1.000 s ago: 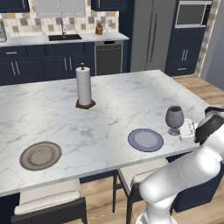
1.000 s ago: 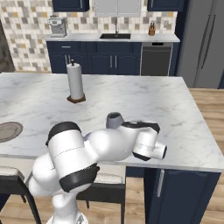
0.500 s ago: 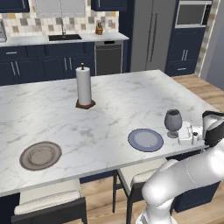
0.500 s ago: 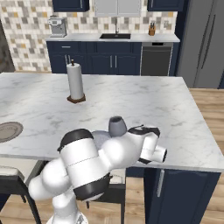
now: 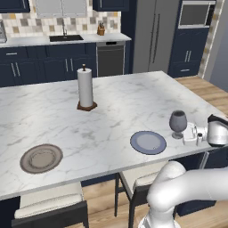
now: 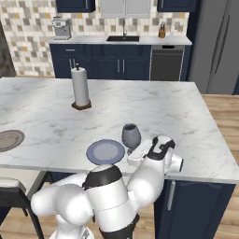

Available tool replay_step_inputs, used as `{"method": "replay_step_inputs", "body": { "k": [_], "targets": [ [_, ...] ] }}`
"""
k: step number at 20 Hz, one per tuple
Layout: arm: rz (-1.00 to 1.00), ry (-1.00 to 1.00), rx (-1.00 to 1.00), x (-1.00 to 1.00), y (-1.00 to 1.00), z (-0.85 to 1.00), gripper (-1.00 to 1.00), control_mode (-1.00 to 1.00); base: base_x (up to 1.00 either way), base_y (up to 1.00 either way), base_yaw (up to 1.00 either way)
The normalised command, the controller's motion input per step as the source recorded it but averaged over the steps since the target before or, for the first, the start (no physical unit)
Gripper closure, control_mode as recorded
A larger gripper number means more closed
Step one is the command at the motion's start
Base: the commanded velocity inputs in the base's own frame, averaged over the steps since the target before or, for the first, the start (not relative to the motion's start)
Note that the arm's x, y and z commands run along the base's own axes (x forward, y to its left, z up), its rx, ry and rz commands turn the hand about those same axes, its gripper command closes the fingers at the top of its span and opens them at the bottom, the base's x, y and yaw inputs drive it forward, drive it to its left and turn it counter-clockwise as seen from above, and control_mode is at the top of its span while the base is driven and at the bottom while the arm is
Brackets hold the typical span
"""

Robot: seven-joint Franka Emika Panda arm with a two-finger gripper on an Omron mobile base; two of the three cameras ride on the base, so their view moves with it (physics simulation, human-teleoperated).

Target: Retrieve the wine glasses from the counter and place one next to each plate.

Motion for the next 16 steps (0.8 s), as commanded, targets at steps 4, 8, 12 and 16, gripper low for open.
{"method": "replay_step_inputs", "body": {
  "k": [4, 8, 12, 16],
  "targets": [
    [0.00, 0.00, 0.00, 0.29, 0.00, -0.02, 1.00, -1.00, 0.00, 0.00, 0.00],
    [0.00, 0.00, 0.00, 0.26, 0.00, -0.10, 1.00, -1.00, 0.00, 0.00, 0.00],
    [0.00, 0.00, -0.02, 0.14, 0.00, -0.22, 1.00, -1.00, 0.00, 0.00, 0.00],
    [0.00, 0.00, -0.04, 0.06, 0.00, -0.34, 1.00, -1.00, 0.00, 0.00, 0.00]
  ]
}}
